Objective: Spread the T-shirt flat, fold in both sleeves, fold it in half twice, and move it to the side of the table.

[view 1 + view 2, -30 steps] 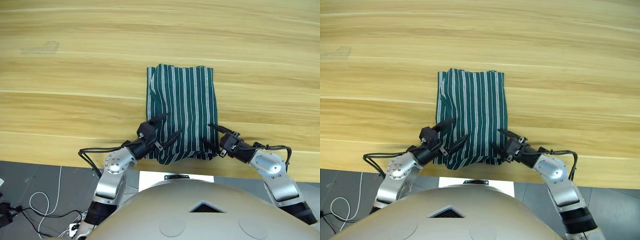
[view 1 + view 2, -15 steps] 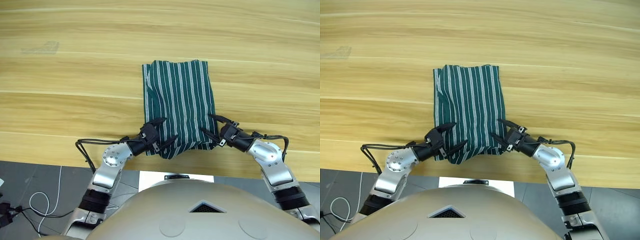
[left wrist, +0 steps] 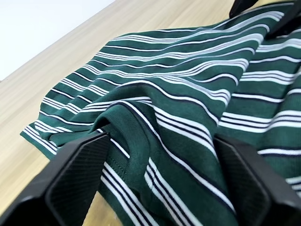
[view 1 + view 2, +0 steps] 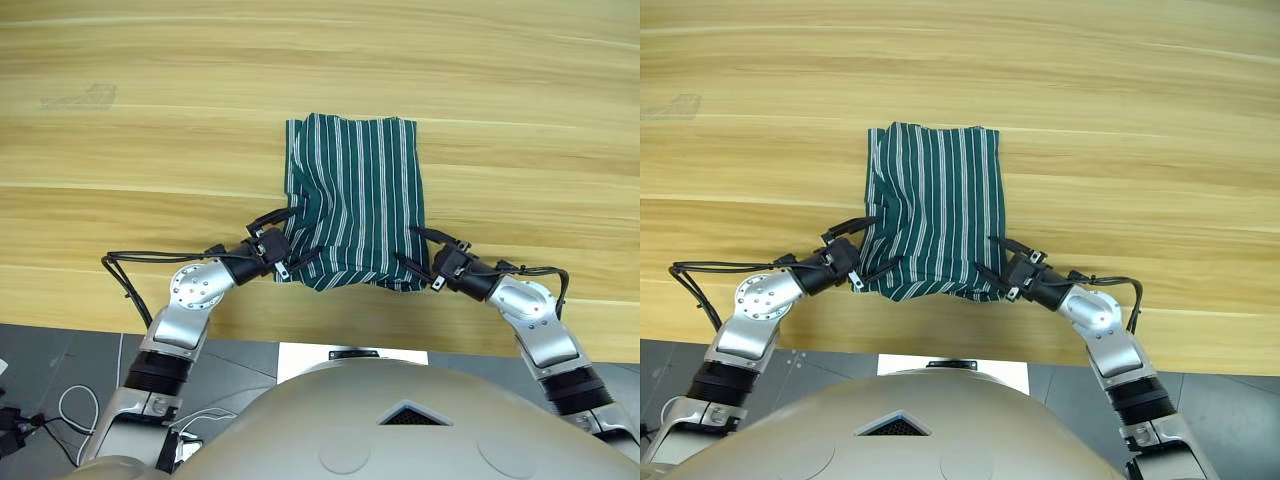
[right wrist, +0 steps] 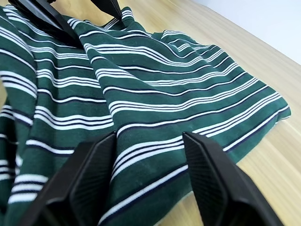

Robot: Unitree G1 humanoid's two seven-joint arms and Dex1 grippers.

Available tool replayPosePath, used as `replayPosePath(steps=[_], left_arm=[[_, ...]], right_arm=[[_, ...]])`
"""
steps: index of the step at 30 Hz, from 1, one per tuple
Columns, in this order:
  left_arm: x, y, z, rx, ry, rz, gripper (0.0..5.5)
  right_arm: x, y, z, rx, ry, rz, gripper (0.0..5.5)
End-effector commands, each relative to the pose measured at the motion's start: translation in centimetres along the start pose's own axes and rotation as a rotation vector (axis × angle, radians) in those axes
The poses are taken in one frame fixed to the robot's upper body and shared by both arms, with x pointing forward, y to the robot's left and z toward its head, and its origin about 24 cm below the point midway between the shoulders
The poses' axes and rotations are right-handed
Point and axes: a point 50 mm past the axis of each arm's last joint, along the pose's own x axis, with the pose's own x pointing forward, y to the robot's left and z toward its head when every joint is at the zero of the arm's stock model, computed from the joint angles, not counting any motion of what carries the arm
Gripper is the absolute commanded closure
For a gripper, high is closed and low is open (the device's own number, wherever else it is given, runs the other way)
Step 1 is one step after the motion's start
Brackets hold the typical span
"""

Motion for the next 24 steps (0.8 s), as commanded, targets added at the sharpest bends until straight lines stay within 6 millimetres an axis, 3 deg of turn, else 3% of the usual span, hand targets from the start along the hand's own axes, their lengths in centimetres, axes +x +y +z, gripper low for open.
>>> replayPosePath(steps=[1, 5, 9, 14, 17, 19, 22, 24], left_arm=[[-1.3, -2.2, 0.5, -0.108, -0.041, -0.076, 1.72], [-1.4, -3.7, 1.8, -0.158, -0.129, -0.126, 1.72], [-1.9, -3.1, 3.0, -0.198, -0.220, -0.089, 1.72], [-2.0, -0.9, 2.3, -0.169, -0.201, 0.018, 1.72], [-2.8, 0.9, 2.3, -0.129, -0.202, 0.092, 1.72], [-3.5, 1.7, 2.7, -0.101, -0.213, 0.116, 1.72], [-5.4, 2.8, 2.6, 0.073, -0.138, 0.186, 1.72], [-6.3, 3.2, 2.1, 0.237, -0.035, 0.214, 1.72]], right_arm=[[-0.8, 1.9, -3.4, 0.045, 0.203, 0.077, 2.91], [-0.5, 2.0, -3.1, 0.039, 0.172, 0.090, 2.91], [-0.3, 1.7, -2.8, 0.033, 0.154, 0.089, 2.91], [-0.2, 1.7, -2.6, 0.026, 0.133, 0.094, 2.91], [-0.5, 1.2, -1.1, 0.002, 0.048, 0.089, 2.91], [-1.3, -0.1, 1.1, -0.005, -0.070, 0.038, 2.91], [-4.4, -4.5, 5.4, -0.093, -0.257, -0.171, 2.91], [-5.9, -6.1, 5.2, -0.214, -0.178, -0.256, 2.91]])
